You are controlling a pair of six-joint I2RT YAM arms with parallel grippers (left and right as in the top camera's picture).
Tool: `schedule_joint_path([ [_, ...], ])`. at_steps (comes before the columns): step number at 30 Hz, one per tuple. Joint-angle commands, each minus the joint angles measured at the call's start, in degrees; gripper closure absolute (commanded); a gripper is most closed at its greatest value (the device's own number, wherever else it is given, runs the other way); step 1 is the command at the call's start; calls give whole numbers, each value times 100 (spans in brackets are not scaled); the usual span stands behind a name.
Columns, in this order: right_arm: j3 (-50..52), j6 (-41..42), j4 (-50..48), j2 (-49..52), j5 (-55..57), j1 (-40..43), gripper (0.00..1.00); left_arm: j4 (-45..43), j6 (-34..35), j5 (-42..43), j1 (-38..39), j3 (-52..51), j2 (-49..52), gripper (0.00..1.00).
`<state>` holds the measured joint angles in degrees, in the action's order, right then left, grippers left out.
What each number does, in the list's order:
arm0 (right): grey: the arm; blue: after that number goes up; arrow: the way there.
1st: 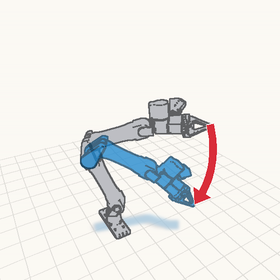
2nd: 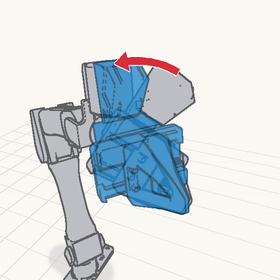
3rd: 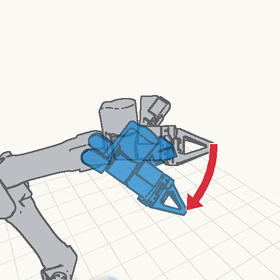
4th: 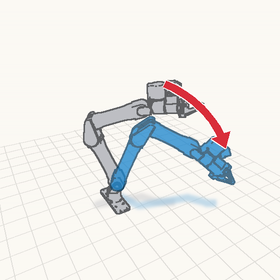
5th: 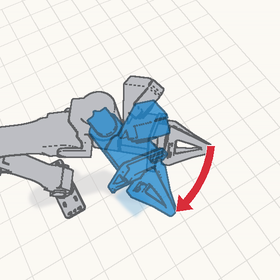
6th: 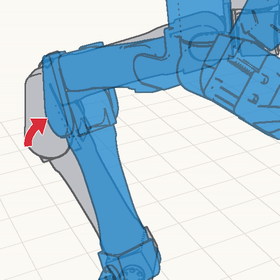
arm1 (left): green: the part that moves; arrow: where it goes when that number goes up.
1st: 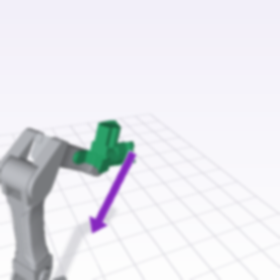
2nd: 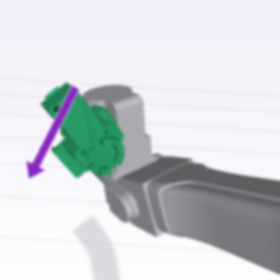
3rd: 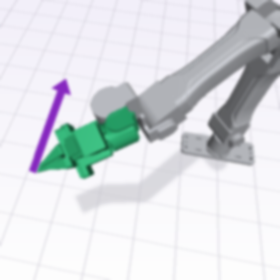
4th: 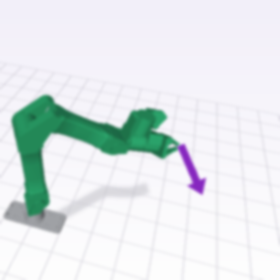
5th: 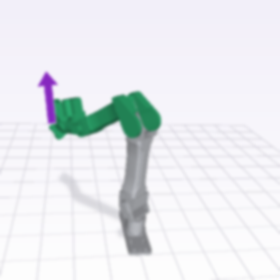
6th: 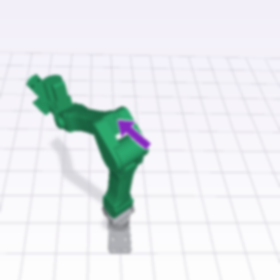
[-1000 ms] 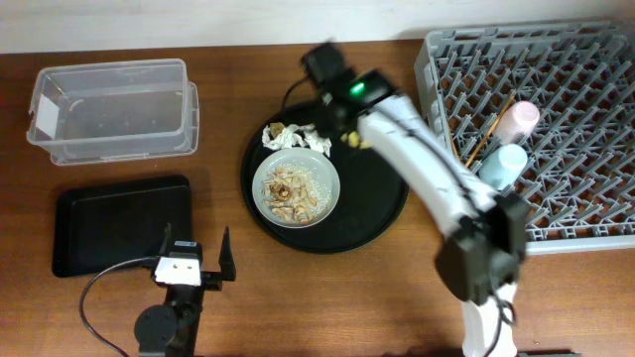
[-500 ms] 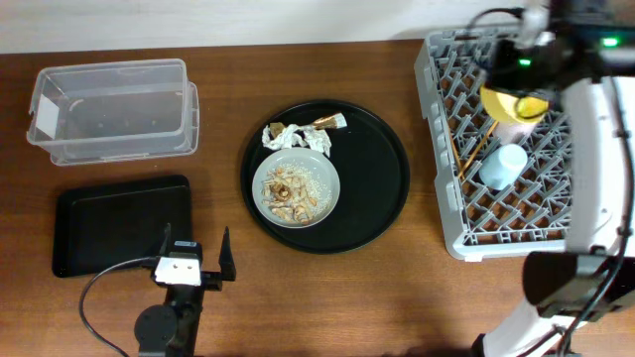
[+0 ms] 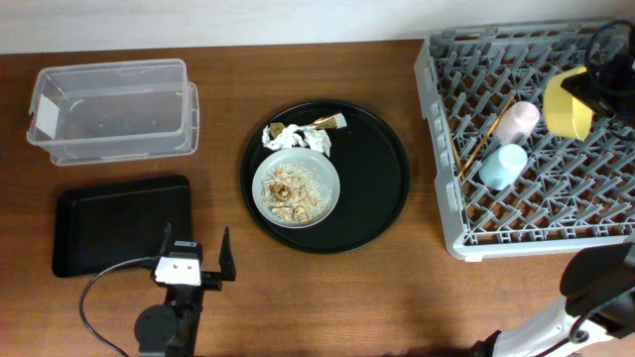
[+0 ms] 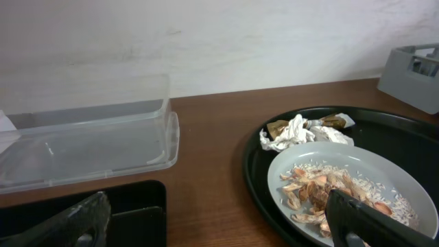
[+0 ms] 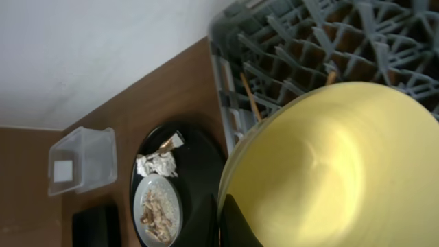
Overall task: Sort waste into correct bins and load items into the dishwasher rack
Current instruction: 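Carry the yellow bowl to the dish rack and lower it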
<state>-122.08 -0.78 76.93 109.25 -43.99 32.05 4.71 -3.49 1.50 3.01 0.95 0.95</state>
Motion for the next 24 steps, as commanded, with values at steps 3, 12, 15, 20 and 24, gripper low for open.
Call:
schedule_joint_path([
  [3, 463, -136, -544, 415, -533, 9, 96, 2, -68, -24, 26, -44, -22, 1],
  [12, 511, -212, -734, 1008, -2662, 328, 96, 2, -68, -24, 26, -44, -22, 1],
  [15, 575, -221, -680, 1115, -2712, 476, 96, 2, -68, -24, 26, -44, -22, 1],
  [20, 977, -227, -446, 1366, -2747, 704, 96, 2, -68, -24, 26, -44, -22, 1],
  [24, 1445, -623, -629, 1464, -3139, 748, 96, 2, -68, -24, 26, -44, -22, 1],
])
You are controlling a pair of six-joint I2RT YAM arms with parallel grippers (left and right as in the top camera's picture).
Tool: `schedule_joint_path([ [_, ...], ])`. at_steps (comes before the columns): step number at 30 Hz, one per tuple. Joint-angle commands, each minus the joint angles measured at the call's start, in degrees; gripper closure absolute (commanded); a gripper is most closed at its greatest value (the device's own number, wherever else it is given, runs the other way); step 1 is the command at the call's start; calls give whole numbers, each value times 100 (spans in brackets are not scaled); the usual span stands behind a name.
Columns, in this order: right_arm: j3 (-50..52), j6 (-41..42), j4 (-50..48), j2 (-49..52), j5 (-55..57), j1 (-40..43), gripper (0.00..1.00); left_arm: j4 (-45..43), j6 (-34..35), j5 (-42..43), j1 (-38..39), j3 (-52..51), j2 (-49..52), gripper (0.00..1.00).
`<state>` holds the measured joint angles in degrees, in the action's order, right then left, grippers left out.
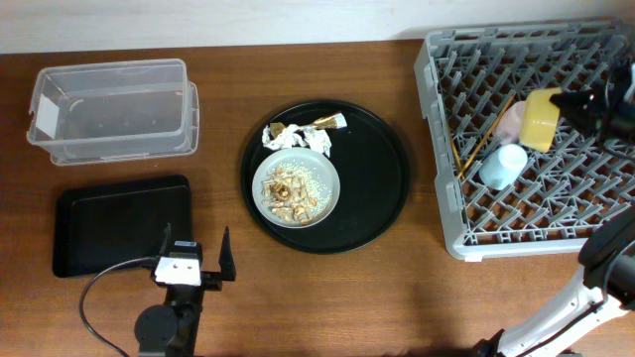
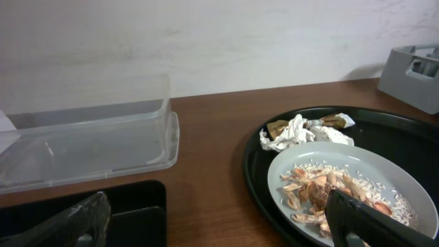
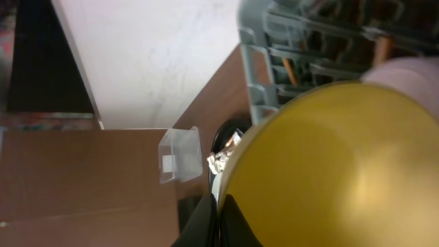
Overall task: Sort waste into correct bins and load items into the dishwasher rack
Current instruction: 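Carry the yellow bowl to the dish rack and lower it, then lower the yellow bowl into the rack slot and release it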
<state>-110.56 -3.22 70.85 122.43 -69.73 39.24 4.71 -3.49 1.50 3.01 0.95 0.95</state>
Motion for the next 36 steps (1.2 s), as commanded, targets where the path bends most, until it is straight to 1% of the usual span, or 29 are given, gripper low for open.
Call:
schedule_joint_path([
  [1, 374, -409, -39, 155, -702, 26, 96, 2, -68, -24, 26, -44, -22, 1],
  [5, 538, -402, -168, 170, -809, 26, 96, 2, -68, -24, 26, -44, -22, 1],
  [12, 542, -232, -31, 170, -931, 175, 96, 2, -68, -24, 26, -44, -22, 1],
  [18, 542, -240, 251, 170, -452, 323, 96, 2, -68, -24, 26, -44, -22, 1],
  [21, 542, -254, 271, 170, -483, 319, 96, 2, -68, -24, 26, -44, -22, 1],
  [25, 542, -256, 286, 170, -839, 317, 96, 2, -68, -24, 26, -44, -22, 1],
  [29, 542, -254, 337, 170, -1565, 315, 96, 2, -68, -24, 26, -44, -22, 1],
  [31, 544, -256, 448, 170, -1508, 310, 96, 2, -68, -24, 26, -44, -22, 1],
  [36, 566, -282, 664, 170, -748, 313, 96, 2, -68, -24, 26, -44, -22, 1],
])
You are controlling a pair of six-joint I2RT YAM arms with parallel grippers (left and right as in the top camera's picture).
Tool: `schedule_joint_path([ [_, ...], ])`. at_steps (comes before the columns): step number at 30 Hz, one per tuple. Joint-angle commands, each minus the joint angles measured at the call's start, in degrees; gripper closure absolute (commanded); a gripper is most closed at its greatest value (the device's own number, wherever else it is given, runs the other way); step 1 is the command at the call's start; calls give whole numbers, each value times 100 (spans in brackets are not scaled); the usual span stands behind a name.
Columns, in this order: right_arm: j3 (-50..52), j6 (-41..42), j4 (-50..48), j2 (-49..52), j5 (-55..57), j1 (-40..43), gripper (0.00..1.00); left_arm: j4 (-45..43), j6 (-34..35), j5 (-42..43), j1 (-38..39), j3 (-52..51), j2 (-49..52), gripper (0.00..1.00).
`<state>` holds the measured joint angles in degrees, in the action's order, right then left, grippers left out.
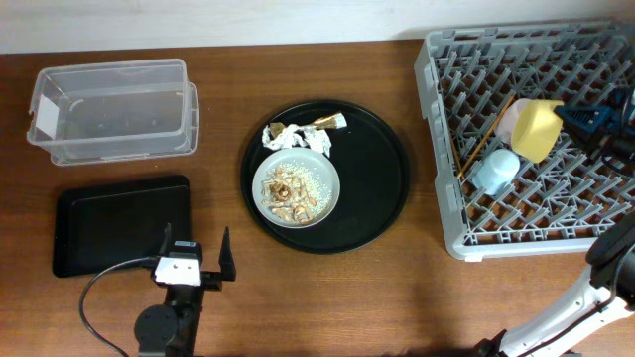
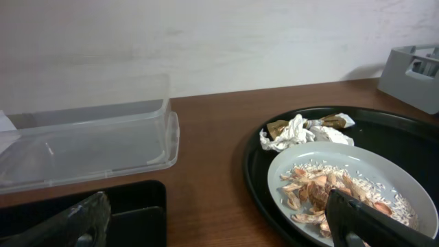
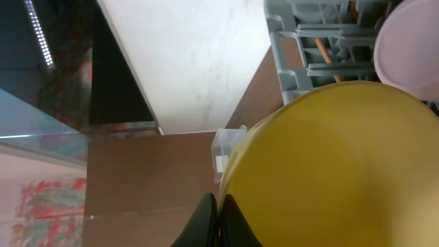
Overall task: Sort waste into correct bins and load items into the dishwasher rack
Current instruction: 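Lower the yellow bowl into the rack slot and release it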
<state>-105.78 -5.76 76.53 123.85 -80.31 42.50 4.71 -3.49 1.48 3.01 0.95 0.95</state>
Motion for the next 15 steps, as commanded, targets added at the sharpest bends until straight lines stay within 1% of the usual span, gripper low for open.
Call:
schedule_joint_path([
  [1, 107, -50, 109, 28, 404, -13, 96, 2, -68, -22, 26, -44, -22, 1],
  [6, 350, -68, 66, 28, 457, 2, 96, 2, -68, -22, 26, -44, -22, 1],
  [15, 361, 22, 85, 28, 431, 133, 96, 2, -68, -22, 26, -44, -22, 1],
])
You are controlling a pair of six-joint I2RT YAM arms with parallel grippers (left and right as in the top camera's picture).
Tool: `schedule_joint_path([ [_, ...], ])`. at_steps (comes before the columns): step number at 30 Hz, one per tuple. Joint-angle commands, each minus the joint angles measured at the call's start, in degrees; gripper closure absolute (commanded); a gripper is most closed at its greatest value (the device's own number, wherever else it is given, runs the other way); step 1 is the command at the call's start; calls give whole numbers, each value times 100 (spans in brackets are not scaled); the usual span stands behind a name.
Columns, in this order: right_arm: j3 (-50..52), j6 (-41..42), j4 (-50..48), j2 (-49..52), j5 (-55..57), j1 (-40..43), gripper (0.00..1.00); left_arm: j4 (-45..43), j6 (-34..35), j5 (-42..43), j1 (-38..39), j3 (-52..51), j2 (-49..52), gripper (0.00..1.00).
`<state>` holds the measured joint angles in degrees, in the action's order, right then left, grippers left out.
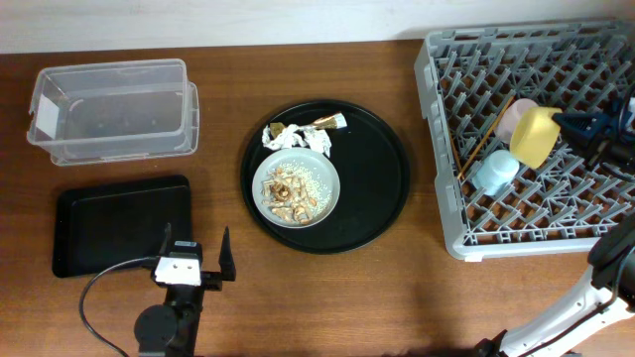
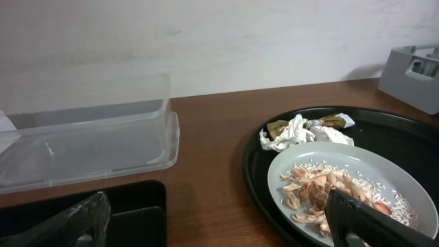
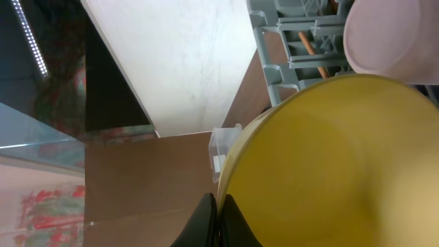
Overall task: Sort waste into correct bins and load items into the dishwasher rack
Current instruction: 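Lower the yellow bowl into the rack slot and release it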
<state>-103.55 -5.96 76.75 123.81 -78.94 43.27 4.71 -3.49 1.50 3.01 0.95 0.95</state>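
A yellow bowl (image 1: 536, 136) stands tilted on its edge in the grey dishwasher rack (image 1: 442, 198), against a pink cup (image 1: 511, 116). My right gripper (image 1: 571, 127) is shut on the bowl's rim. In the right wrist view the bowl (image 3: 343, 165) fills the frame, my right gripper (image 3: 218, 206) pinches its edge and the pink cup (image 3: 391, 34) shows above. A light blue cup (image 1: 493, 172) and chopsticks (image 1: 481, 134) also lie in the rack. My left gripper (image 1: 193, 260) stands open at the table's front, well apart from the plate of food scraps (image 1: 296, 188).
The plate and a crumpled wrapper with paper (image 1: 298, 134) sit on a round black tray (image 1: 382, 188) mid-table. A clear plastic bin (image 1: 114, 109) stands at the far left, a black rectangular tray (image 1: 119, 228) in front of it.
My right gripper has shifted slightly, and the yellow bowl sits a little lower in the rack beside the pink cup. The left arm has not moved.
My right gripper first held the yellow bowl high over the rack's far right. Then the bowl was further left, next to the pink cup. After that it was tilted on edge there, and now it sits lower in the rack, still gripped.
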Motion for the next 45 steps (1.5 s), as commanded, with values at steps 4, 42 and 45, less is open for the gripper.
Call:
schedule_joint_path([
  [4, 138, 44, 66, 33, 365, 157, 91, 2, -68, -24, 26, -44, -22, 1],
  [42, 138, 455, -404, 31, 761, -90, 96, 2, -68, -24, 26, -44, -22, 1],
  [45, 131, 455, -293, 28, 761, -4, 96, 2, -68, -24, 26, -44, -22, 1],
])
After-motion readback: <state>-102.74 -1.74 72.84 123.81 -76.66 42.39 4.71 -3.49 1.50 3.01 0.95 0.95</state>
